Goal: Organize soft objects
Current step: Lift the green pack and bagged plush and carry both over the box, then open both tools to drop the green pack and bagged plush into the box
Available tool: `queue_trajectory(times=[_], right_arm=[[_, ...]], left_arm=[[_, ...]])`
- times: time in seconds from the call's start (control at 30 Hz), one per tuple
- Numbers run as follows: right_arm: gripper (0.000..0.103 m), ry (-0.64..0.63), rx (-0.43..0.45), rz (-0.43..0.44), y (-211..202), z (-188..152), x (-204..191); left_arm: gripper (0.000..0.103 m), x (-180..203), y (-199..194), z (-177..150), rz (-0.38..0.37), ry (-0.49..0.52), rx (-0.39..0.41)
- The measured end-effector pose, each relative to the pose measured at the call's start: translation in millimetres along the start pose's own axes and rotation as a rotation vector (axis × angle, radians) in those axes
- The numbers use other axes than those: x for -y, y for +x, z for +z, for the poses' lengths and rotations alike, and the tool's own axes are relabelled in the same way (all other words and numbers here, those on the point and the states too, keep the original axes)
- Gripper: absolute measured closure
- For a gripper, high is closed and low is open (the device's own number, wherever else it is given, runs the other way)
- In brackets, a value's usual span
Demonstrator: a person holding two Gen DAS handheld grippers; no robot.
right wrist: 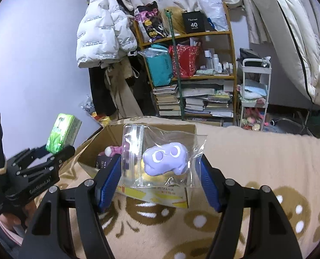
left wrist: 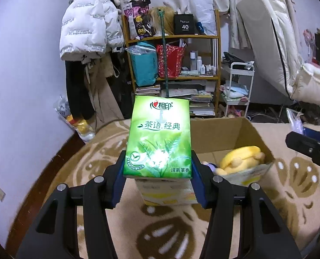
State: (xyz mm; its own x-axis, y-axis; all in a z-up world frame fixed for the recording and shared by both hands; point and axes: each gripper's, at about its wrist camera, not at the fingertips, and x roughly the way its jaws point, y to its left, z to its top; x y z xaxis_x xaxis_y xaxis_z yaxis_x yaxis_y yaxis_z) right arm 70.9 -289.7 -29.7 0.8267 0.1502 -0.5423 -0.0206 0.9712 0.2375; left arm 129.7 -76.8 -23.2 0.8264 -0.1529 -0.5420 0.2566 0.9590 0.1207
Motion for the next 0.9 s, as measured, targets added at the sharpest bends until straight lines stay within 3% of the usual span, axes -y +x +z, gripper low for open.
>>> queue_trajectory(times=[0.47, 0.9], right_arm=[[0.03, -0.107, -0.026, 0.007, 47, 6, -17], [0.027, -0.005, -0.072, 0.031, 78, 4, 7]], left_arm=[[0.051, 9, 41, 14, -0.023, 0.043, -0.013], [0.049, 3, 76, 4, 0.003, -0.001, -0.054]])
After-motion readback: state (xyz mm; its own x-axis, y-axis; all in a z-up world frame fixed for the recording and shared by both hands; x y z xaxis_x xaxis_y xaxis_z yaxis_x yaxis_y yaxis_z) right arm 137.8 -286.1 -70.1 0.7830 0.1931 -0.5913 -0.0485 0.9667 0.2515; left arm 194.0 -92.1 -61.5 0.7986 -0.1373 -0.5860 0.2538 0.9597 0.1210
